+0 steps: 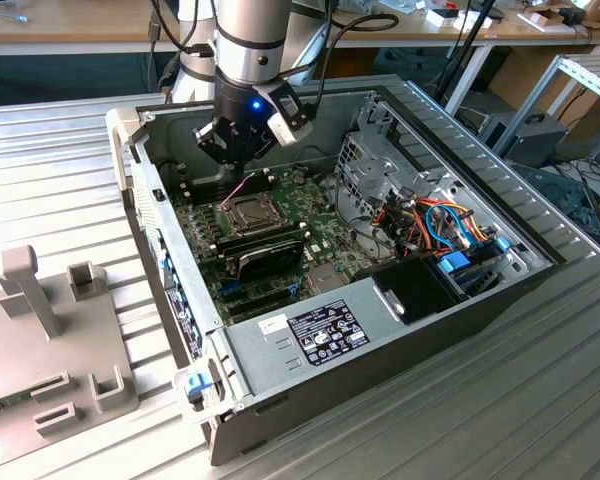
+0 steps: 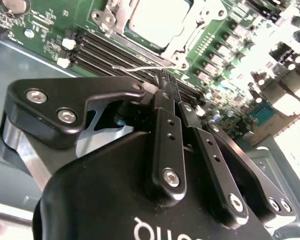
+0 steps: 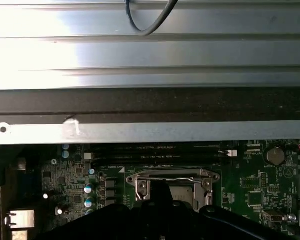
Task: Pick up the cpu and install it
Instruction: 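Install the first cpu locking lever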
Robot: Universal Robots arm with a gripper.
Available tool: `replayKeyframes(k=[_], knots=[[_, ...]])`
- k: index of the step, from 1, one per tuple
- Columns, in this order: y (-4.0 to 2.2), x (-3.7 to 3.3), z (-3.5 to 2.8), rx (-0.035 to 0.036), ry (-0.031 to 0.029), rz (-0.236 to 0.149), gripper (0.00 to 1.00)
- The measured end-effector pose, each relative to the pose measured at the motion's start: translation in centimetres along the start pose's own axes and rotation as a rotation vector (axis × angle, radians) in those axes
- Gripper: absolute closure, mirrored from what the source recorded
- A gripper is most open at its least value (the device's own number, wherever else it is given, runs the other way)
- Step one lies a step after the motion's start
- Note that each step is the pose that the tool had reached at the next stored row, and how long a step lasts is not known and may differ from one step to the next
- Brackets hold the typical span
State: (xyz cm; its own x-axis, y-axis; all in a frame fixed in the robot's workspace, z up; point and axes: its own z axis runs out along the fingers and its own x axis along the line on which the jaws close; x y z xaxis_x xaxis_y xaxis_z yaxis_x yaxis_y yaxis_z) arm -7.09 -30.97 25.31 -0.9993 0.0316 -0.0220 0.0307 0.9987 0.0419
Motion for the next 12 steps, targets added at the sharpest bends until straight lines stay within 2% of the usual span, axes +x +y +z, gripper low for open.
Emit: replayKeyframes(k=[5, 10, 11, 12], knots=[[0.00, -0.38, 0.34, -0.0017, 0.0001, 0.000, 0.89], [0.00, -0.41, 0.37, -0.0030, 0.0002, 0.000, 0.89], [0.00, -0.41, 0.38, -0.0051, -0.0007, -0.001, 0.89], [0.00, -0.42, 0.38, -0.0143, -0.0043, -0.001, 0.89]])
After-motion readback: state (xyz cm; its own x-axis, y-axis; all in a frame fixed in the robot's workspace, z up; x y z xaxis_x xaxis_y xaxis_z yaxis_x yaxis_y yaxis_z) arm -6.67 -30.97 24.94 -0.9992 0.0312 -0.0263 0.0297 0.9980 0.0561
